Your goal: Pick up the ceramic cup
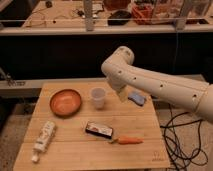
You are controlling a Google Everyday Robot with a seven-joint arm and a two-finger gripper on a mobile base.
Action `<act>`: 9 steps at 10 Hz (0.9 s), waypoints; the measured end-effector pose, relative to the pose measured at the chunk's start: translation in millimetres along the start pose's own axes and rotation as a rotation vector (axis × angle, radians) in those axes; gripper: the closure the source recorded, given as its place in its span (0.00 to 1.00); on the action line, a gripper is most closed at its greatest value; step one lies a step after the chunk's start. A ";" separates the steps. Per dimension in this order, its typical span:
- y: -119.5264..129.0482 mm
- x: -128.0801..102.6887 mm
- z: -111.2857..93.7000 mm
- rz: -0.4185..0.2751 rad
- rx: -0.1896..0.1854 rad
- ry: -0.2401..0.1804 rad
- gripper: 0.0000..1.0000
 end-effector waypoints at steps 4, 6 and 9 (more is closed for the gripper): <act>-9.7 -9.2 12.7 -0.052 0.018 -0.022 0.20; -14.8 -14.6 19.8 -0.079 0.026 -0.034 0.20; -17.9 -21.0 30.9 -0.124 0.030 -0.056 0.20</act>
